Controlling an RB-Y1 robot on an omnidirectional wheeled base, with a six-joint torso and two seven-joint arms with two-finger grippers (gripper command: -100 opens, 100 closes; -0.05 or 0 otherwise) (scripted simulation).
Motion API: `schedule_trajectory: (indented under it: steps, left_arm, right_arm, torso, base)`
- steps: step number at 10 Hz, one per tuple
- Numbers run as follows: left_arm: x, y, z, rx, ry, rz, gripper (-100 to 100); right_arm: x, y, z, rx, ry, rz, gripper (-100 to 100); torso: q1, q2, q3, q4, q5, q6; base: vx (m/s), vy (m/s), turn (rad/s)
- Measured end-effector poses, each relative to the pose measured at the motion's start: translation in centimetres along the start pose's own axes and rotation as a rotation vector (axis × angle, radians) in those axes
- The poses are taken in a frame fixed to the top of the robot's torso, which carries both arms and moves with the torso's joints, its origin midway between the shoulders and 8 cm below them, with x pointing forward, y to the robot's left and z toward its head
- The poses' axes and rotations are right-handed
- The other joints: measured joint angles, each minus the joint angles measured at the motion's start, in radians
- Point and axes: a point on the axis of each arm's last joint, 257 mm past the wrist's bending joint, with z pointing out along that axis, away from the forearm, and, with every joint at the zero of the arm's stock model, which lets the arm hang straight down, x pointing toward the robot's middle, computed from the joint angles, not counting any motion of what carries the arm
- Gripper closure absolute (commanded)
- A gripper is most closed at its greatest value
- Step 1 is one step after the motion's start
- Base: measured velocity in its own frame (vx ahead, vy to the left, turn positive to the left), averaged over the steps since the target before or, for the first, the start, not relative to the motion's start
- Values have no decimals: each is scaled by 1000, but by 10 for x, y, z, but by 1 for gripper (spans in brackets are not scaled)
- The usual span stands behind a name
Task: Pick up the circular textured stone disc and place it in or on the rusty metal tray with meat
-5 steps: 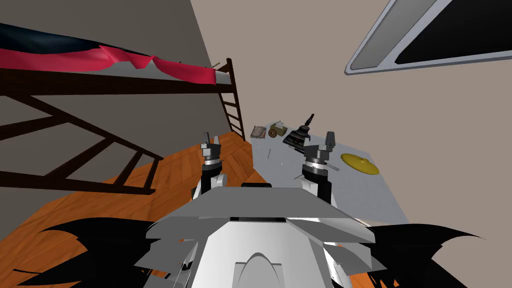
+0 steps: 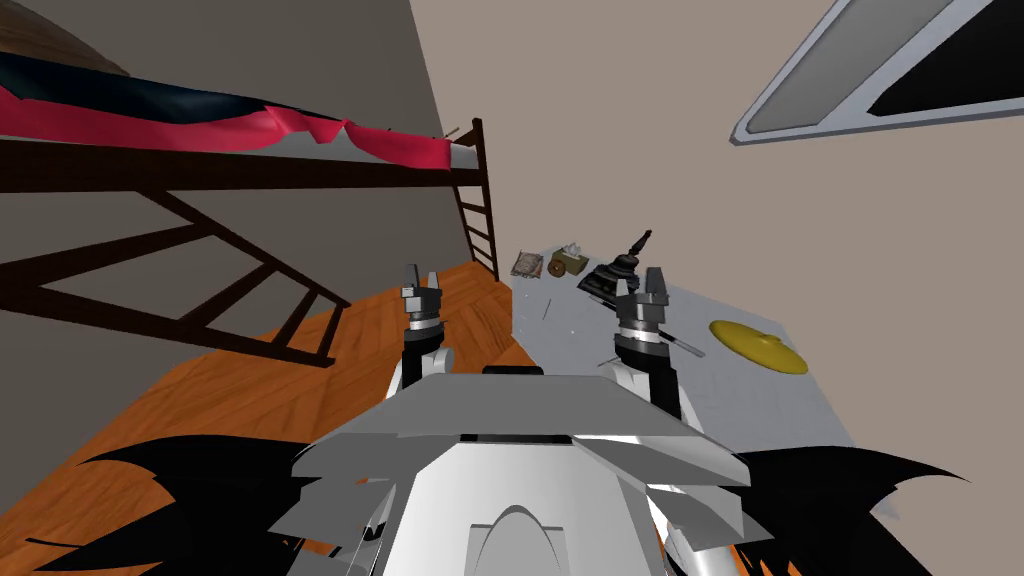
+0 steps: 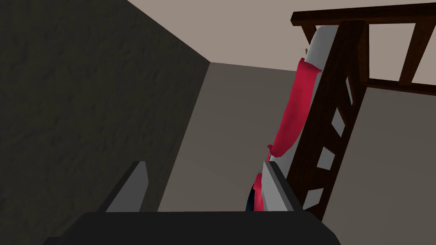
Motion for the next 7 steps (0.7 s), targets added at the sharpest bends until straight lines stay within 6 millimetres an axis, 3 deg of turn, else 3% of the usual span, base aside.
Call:
schedule_trajectory:
  steps: [7]
  left_arm:
    - [0, 0, 0, 0, 0, 0, 0]
  right_arm:
    - [-48, -23, -31, 108, 91, -455, -100]
  torso:
    - [-1, -3, -2, -1, 0, 1]
  base:
    - [46, 41, 194]
